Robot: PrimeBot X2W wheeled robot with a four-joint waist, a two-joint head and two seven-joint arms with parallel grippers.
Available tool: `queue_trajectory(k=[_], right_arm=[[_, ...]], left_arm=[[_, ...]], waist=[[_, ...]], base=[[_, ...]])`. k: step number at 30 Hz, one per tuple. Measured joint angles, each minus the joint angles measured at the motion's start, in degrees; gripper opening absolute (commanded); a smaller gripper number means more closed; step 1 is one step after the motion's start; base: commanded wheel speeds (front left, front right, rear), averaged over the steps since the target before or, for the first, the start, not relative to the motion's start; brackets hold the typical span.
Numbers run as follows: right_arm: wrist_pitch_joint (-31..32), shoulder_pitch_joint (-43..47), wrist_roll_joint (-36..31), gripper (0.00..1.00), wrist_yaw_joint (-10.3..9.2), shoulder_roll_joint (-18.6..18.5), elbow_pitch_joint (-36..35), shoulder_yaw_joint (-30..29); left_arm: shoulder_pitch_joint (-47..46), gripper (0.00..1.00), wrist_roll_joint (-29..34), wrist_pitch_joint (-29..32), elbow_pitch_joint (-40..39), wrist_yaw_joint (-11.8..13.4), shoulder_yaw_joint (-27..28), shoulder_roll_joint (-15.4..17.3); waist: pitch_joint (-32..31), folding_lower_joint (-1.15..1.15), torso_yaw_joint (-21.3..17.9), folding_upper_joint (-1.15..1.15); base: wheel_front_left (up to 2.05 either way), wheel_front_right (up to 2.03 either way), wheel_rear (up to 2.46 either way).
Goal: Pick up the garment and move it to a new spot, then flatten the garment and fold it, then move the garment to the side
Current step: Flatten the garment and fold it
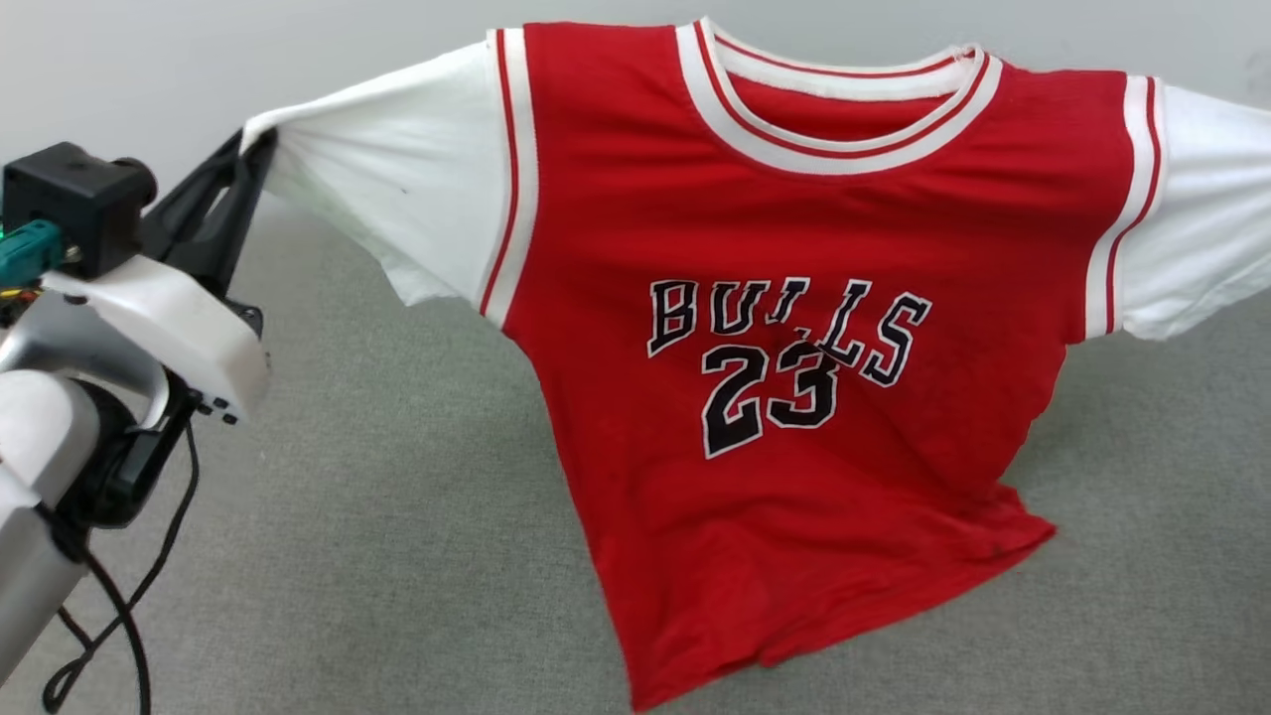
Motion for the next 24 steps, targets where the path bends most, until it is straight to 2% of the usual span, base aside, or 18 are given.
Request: queue_trajectory(k=[3,4,8,13,16,20,24], right_arm=[[0.2,1.1,-0.4,0.0,0.0,0.1,-3.4,-1.7],[0.2,1.1,-0.4,0.0,0.0,0.1,-3.4,-1.7],[0.3,2.0,-1.5,0.0,0.0,0.9,-7.5,-3.8],[0.7,0.8,-3.0,0.0,0.0,2.1,-11.2,-5.3],[-0.8,-3.6,-4.5,0.0,0.0,3.0,-11.7,-5.8],[-2.5,-9.9,-6.1,0.0,0.0,4.1,-9.2,-4.7],[-4.9,-18.4,-7.6,0.0,0.01,5.3,-4.8,-5.1]], left_arm=[[1.5,0.0,0.3,-1.4,-3.5,2.6,1.5,1.7],[1.5,0.0,0.3,-1.4,-3.5,2.6,1.5,1.7],[3.8,0.0,0.5,-4.2,-7.3,6.2,3.9,3.7],[4.2,0.0,1.6,-8.7,-9.7,8.6,7.6,5.8],[2.1,0.0,1.9,-9.8,-9.3,8.5,9.5,6.7],[-3.3,0.0,3.3,-10.3,-6.8,6.9,10.6,6.6],[-10.8,0.0,5.0,-10.2,-1.8,4.9,10.9,4.7]], waist=[[-1.1,0.0,-0.5,0.0],[-1.1,0.0,-0.5,0.0],[-1.6,0.0,-1.2,0.0],[-0.4,0.0,-1.7,0.0],[1.4,0.0,-2.1,0.0],[4.6,0.0,-2.4,0.0],[8.5,0.01,-2.7,0.0]], base=[[0.0,0.0,0.0],[0.0,0.0,0.0],[0.0,0.0,0.0],[0.0,0.0,0.0],[0.0,0.0,0.0],[0.0,0.0,0.0],[0.0,0.0,0.0]])
